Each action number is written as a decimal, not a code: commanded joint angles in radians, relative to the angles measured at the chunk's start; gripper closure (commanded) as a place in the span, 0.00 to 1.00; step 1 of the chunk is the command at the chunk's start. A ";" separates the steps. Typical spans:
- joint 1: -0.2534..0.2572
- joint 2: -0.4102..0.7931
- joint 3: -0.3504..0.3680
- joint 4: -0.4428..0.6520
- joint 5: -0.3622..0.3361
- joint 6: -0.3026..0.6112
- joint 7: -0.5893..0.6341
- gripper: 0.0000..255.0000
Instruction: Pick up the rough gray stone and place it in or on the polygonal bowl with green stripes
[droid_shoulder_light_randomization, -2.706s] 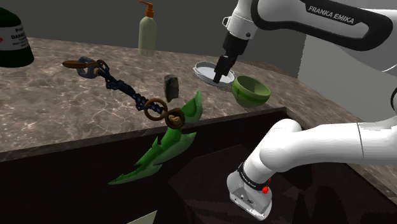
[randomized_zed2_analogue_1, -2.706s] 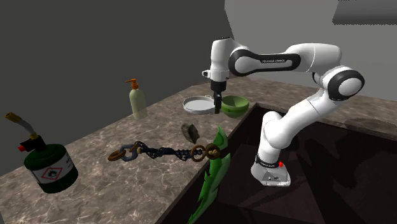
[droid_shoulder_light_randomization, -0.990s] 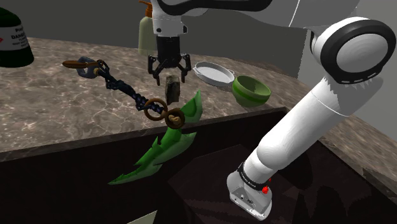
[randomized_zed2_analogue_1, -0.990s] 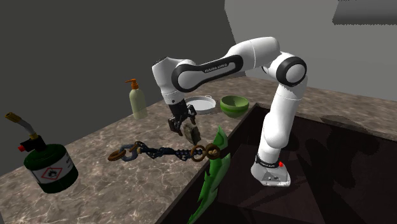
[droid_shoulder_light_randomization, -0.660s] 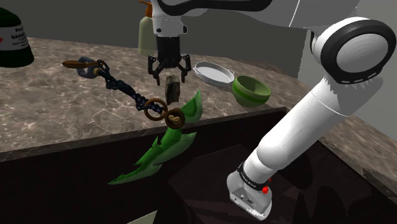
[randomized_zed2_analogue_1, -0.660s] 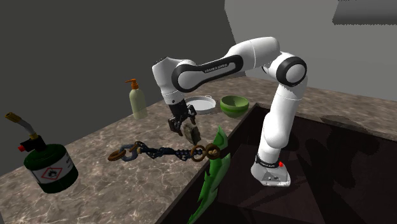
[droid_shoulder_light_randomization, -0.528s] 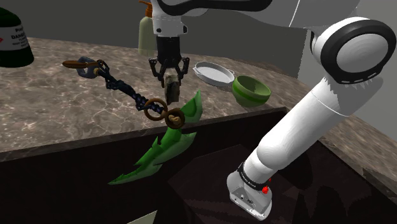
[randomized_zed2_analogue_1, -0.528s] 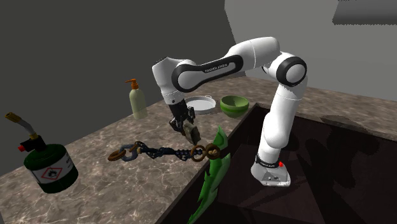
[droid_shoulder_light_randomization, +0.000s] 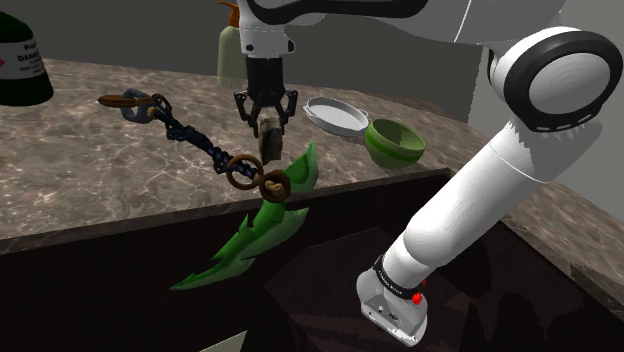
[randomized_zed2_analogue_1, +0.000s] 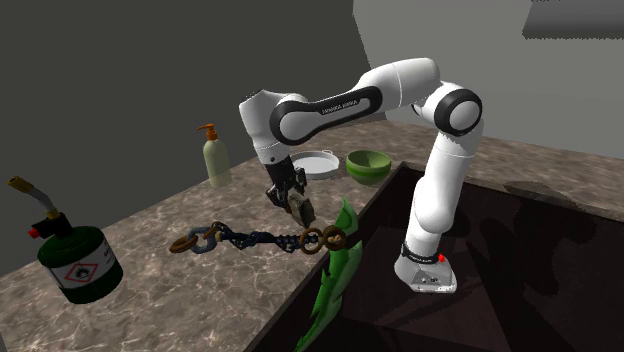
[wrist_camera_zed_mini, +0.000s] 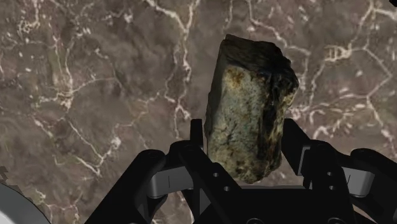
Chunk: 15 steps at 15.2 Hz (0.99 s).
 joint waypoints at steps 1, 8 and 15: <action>0.000 -0.001 0.000 0.012 0.000 -0.013 0.000 1.00; -0.001 0.002 -0.002 0.109 -0.001 -0.108 0.004 1.00; -0.002 0.016 -0.001 0.219 -0.005 -0.204 0.011 1.00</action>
